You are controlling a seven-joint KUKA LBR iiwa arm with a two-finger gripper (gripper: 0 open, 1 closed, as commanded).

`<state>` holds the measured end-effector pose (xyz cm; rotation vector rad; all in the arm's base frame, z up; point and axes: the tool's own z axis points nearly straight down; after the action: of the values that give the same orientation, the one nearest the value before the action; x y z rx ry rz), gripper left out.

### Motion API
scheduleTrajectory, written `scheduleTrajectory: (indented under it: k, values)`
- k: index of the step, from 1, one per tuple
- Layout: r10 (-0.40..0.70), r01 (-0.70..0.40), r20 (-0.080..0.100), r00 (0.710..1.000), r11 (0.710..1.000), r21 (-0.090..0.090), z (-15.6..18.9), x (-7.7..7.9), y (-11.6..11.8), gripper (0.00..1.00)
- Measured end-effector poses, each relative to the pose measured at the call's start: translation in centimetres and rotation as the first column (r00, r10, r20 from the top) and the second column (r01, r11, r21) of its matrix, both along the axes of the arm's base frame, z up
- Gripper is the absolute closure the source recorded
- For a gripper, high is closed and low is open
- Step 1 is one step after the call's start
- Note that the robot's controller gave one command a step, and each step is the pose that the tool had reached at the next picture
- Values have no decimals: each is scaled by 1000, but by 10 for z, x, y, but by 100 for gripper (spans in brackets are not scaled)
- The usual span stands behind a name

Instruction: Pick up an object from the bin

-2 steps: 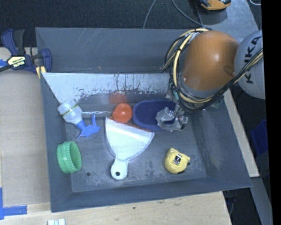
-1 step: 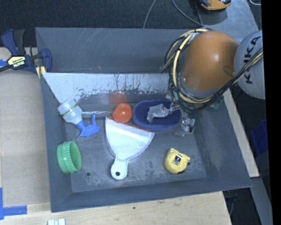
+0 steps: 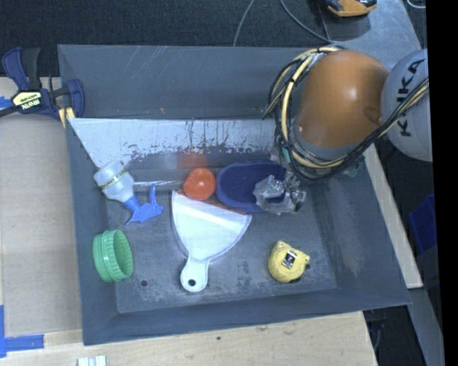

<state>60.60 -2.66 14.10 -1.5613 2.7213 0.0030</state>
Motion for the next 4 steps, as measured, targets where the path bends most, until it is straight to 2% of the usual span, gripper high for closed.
scheduleTrajectory:
  k: [1, 2, 3, 4]
  values:
    - [0, 0, -1, 1000, 1000, 0, 0, 0, 0, 0]
    - [18, -18, 7, 1000, 1000, 6, 25, 17, 88, 0]
    - [-194, 194, 12, 981, 981, 16, 77, 19, 183, 0]
    - [-341, 341, 4, 940, 940, 18, -19, -4, 238, 0]
